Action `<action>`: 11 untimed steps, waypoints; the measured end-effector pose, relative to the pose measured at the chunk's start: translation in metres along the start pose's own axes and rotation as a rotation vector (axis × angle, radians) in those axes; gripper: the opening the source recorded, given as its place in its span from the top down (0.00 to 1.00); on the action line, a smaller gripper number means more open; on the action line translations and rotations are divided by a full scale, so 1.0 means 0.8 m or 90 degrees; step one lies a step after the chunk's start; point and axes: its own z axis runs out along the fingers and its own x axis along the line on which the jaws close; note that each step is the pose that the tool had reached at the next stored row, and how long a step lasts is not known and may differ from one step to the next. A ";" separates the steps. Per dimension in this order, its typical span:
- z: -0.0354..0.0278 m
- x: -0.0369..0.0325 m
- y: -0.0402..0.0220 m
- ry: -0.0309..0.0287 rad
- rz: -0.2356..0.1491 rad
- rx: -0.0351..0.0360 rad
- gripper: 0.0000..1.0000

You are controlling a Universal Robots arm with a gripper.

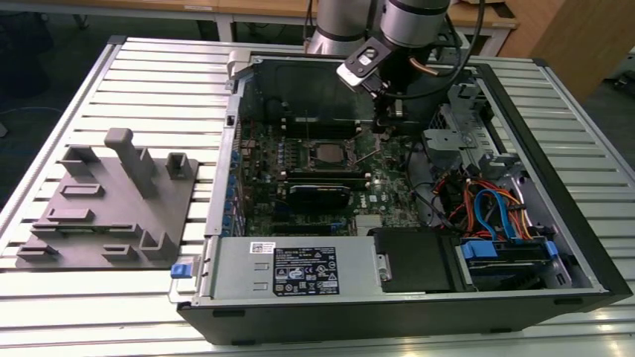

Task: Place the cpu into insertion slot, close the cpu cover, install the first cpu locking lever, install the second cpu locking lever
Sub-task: 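Close the cpu cover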

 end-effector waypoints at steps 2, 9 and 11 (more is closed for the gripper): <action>0.0004 0.0000 0.0021 0.0000 0.000 0.0000 0.90; 0.0026 -0.0003 0.0145 0.0000 0.000 0.0000 0.90; 0.0037 -0.0003 0.0168 0.0000 0.000 0.0000 0.90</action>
